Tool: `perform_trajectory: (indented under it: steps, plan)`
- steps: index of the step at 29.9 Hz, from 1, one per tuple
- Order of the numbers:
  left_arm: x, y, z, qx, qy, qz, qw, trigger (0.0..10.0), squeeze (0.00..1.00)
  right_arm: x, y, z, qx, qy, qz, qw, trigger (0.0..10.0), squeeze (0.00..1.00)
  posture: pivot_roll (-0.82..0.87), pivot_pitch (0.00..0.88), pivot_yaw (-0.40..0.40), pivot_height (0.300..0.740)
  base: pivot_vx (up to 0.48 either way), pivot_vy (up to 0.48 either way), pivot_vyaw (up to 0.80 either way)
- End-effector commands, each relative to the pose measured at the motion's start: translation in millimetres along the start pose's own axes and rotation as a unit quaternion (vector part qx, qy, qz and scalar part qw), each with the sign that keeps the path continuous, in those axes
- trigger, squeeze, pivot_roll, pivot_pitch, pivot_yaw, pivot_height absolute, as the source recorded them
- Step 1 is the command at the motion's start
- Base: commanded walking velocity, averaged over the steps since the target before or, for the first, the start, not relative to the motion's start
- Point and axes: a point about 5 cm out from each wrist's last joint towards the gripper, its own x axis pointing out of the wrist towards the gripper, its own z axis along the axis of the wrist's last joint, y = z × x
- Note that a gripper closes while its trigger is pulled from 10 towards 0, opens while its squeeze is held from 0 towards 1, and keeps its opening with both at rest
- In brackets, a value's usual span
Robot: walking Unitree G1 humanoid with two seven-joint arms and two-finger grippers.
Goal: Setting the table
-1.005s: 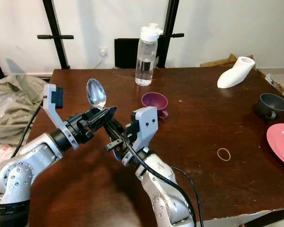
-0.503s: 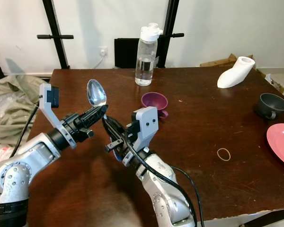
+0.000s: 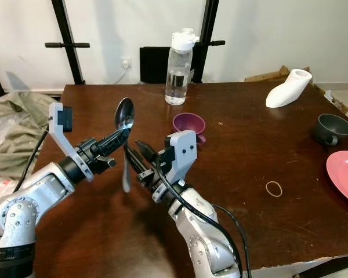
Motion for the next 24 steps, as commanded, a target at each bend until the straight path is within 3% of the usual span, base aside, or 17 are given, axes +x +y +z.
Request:
perform_trajectory:
  steps: [1, 3, 6, 7, 10, 13, 14, 15, 17, 18, 20, 21, 22, 23, 24]
  plan:
    - [-2.6, 9.2, -2, 0.011, 0.006, 0.036, 0.999, 10.0, 0.00, -8.3, -6.3, 7, 0.011, -0.011, -0.006, 1.000, 10.0, 0.00, 0.03, 0.155, 0.063, 0.740, 0.000, 0.000, 0.00]
    - [-4.2, 14.1, -2, 0.021, 0.007, 0.056, 0.998, 10.0, 0.00, -12.8, -10.8, 9, 0.015, -0.013, -0.010, 1.000, 10.0, 0.00, 0.03, 0.160, 0.063, 0.740, 0.000, 0.000, 0.00]
    - [-11.6, 24.1, 3, 0.038, 0.007, 0.087, 0.995, 10.0, 0.00, -25.6, -35.9, 7, -0.013, 0.005, -0.064, 0.998, 10.0, 0.00, 0.04, 0.174, 0.064, 0.740, 0.000, 0.000, 0.00]
    - [-11.6, 24.1, 3, 0.038, 0.007, 0.087, 0.995, 10.0, 0.00, -25.6, -35.9, 7, -0.013, 0.005, -0.064, 0.998, 10.0, 0.00, 0.04, 0.174, 0.064, 0.740, 0.000, 0.000, 0.00]
    - [-19.1, 27.4, 13, 0.058, 0.008, 0.093, 0.994, 10.0, 0.00, -33.2, -67.8, -3, -0.059, 0.042, -0.131, 0.989, 10.0, 0.00, 0.06, 0.187, 0.070, 0.740, 0.000, 0.000, 0.00]
    - [-20.7, 27.3, 16, 0.068, 0.008, 0.091, 0.993, 10.0, 0.00, -33.5, -77.3, -6, -0.069, 0.050, -0.151, 0.985, 10.0, 0.00, 0.08, 0.193, 0.073, 0.740, 0.000, 0.000, 0.00]
    - [-21.6, 26.5, 22, 0.081, 0.008, 0.089, 0.993, 10.0, 0.00, -32.0, -88.9, -8, -0.085, 0.060, -0.176, 0.979, 10.0, 0.00, 0.09, 0.197, 0.075, 0.740, 0.000, 0.000, 0.00]
    - [-21.6, 26.5, 22, 0.081, 0.008, 0.089, 0.993, 10.0, 0.00, -32.0, -88.9, -8, -0.085, 0.060, -0.176, 0.979, 10.0, 0.00, 0.09, 0.197, 0.075, 0.740, 0.000, 0.000, 0.00]
    - [-23.7, 23.6, 38, 0.111, 0.006, 0.076, 0.991, 10.0, 0.00, -26.5, -110.5, -10, -0.108, 0.074, -0.215, 0.968, 10.0, 0.00, 0.13, 0.202, 0.072, 0.740, 0.000, 0.000, 0.00]
    - [-23.7, 23.6, 38, 0.111, 0.006, 0.076, 0.991, 10.0, 0.00, -26.5, -110.5, -10, -0.108, 0.074, -0.215, 0.968, 10.0, 0.00, 0.13, 0.202, 0.072, 0.740, 0.000, 0.000, 0.00]
    - [-28.2, 18.5, 57, 0.149, 0.015, 0.054, 0.987, 10.0, 0.00, -18.3, -127.9, -6, -0.124, 0.080, -0.233, 0.961, 10.0, 0.00, 0.17, 0.199, 0.068, 0.740, 0.000, 0.000, 0.00]
    - [-28.2, 18.5, 57, 0.149, 0.015, 0.054, 0.987, 10.0, 0.00, -18.3, -127.9, -6, -0.124, 0.080, -0.233, 0.961, 10.0, 0.00, 0.17, 0.199, 0.068, 0.740, 0.000, 0.000, 0.00]
    - [-33.8, 17.3, 64, 0.184, 0.034, 0.045, 0.981, 10.0, 0.00, -14.2, -134.6, -6, -0.132, 0.085, -0.237, 0.959, 10.0, 0.00, 0.20, 0.190, 0.058, 0.740, 0.000, 0.000, 0.00]
    - [-43.9, 16.5, 71, 0.247, 0.066, 0.031, 0.966, 10.0, 0.00, -9.4, -142.8, -6, -0.144, 0.094, -0.241, 0.955, 10.0, 0.00, 0.23, 0.180, 0.047, 0.740, 0.000, 0.000, 0.00]
    - [-43.9, 16.5, 71, 0.247, 0.066, 0.031, 0.966, 10.0, 0.00, -9.4, -142.8, -6, -0.144, 0.094, -0.241, 0.955, 10.0, 0.00, 0.23, 0.180, 0.047, 0.740, 0.000, 0.000, 0.00]
